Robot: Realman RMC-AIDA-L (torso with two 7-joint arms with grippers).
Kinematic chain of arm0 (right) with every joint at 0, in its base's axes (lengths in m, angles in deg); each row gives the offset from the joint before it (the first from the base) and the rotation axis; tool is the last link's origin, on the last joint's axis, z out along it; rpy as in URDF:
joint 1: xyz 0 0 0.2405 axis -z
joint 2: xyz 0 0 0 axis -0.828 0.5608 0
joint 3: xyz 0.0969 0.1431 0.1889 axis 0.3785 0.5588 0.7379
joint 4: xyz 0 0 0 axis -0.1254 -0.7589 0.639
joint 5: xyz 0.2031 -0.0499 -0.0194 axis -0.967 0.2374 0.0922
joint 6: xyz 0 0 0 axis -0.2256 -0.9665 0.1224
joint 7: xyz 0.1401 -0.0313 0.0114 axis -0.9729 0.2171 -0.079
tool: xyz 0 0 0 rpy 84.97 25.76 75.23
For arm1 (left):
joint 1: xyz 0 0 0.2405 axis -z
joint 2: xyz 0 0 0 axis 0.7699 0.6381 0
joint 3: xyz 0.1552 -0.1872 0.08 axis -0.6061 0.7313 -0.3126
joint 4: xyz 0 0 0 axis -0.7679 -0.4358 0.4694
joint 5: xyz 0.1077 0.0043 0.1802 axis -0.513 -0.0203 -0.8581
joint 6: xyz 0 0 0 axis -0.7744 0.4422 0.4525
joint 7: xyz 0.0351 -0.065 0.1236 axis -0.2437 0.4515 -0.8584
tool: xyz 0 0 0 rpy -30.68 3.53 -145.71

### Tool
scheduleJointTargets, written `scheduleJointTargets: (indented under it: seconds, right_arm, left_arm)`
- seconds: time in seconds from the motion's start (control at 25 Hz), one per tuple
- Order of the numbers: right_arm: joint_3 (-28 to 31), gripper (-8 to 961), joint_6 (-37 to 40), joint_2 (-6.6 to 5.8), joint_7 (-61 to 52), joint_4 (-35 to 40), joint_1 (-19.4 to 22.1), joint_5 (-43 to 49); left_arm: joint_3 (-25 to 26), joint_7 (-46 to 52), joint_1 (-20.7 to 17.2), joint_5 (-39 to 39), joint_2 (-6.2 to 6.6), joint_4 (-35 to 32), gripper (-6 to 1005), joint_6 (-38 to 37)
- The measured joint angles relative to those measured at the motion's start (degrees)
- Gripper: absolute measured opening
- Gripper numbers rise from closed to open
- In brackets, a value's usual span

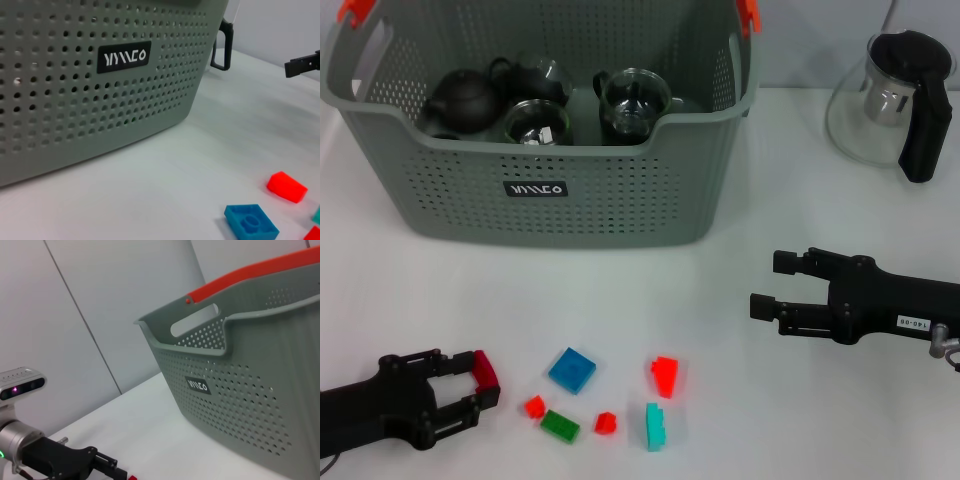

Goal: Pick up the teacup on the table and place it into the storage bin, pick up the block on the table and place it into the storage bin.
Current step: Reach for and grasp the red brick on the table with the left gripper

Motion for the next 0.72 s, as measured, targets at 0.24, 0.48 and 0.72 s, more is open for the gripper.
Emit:
scheduleJointTargets:
  seconds: [0.24,0.48,0.72]
  right_arm:
    - [0.0,926,0.0,-0.08,0.0,0.0,0.07,0.03]
    - [0.0,927,0.0,-0.18,0.0,0.0,0.3,0.03]
    - [0.0,927,0.06,-0.04,0.0,0.0,0.11,0.03]
  left_arm:
    - [0.03,-0.16,0.88,-0.09,0.0,0.58,568,0.18]
    - [1.71,-3.88,0.06,0.41,0.35,-0.88,570,-1.84]
    - [2.18,-11.56,0.19,0.53,0.18,-0.93,574,-1.29]
